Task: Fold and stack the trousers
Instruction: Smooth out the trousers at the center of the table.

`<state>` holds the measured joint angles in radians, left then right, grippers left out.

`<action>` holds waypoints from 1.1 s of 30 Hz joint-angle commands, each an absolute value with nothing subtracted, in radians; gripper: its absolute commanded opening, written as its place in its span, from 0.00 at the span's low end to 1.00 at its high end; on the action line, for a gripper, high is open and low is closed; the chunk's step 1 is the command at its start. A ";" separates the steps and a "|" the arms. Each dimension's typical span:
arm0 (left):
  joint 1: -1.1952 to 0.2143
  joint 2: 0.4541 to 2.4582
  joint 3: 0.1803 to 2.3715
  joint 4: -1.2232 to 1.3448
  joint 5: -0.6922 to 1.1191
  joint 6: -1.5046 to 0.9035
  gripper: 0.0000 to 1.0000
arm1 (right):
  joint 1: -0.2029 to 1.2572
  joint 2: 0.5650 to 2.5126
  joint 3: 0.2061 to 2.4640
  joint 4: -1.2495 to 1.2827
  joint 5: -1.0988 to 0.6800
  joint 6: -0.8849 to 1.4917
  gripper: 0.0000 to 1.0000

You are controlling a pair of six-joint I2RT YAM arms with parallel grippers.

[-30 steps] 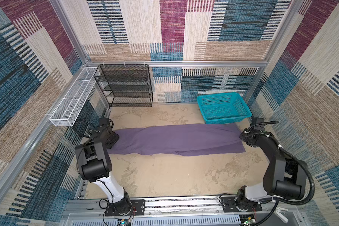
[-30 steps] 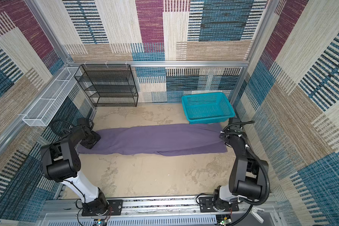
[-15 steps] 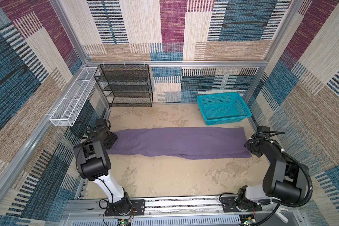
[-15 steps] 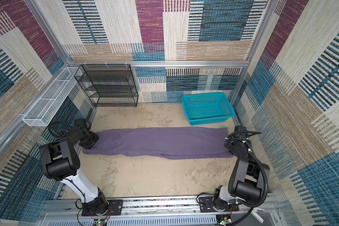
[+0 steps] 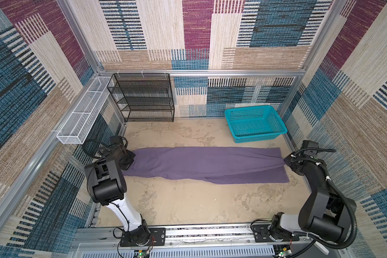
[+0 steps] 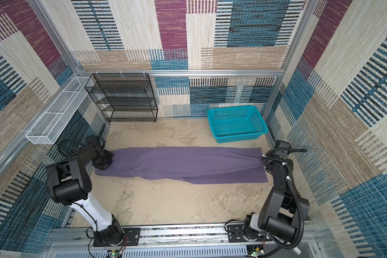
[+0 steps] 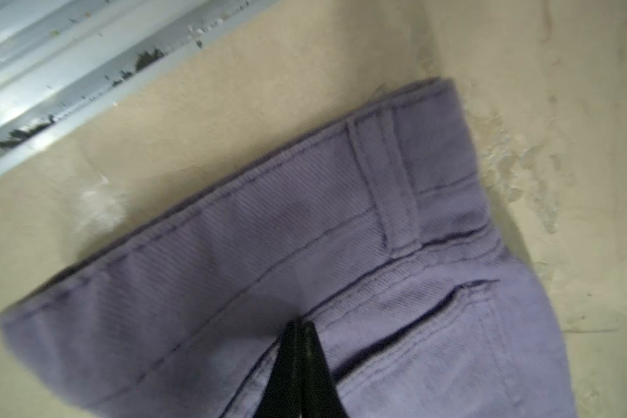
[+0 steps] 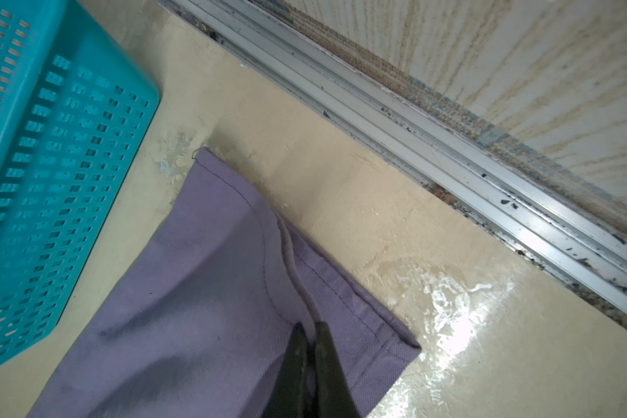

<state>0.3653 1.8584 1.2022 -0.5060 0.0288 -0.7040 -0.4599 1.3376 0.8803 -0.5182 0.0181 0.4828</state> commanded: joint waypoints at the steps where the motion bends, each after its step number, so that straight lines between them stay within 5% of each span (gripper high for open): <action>1: 0.365 1.879 1.208 -0.497 0.033 -0.704 0.00 | -0.463 1.342 0.890 -0.514 0.016 0.491 0.00; 14: 0.368 1.947 1.270 -0.597 -0.068 -0.700 0.00 | -0.495 1.310 0.990 -0.607 -0.012 0.474 0.00; 20: 0.370 1.931 1.283 -0.598 -0.060 -0.697 0.00 | -0.495 1.271 0.797 -0.548 0.008 0.510 0.00; 26: 0.373 1.925 1.284 -0.603 -0.049 -0.694 0.00 | -0.529 1.247 0.650 -0.461 0.055 0.555 0.27; 28: 0.374 1.924 1.282 -0.603 -0.044 -0.696 0.00 | -0.541 1.240 0.665 -0.469 0.072 0.554 0.45; 33: 0.374 1.903 1.272 -0.604 -0.053 -0.698 0.00 | -0.543 1.187 0.697 -0.480 0.132 0.548 0.56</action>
<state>0.3702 1.9156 1.2789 -0.5648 0.0021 -0.7036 -0.5419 1.2098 0.6811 -0.5125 0.0723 0.5407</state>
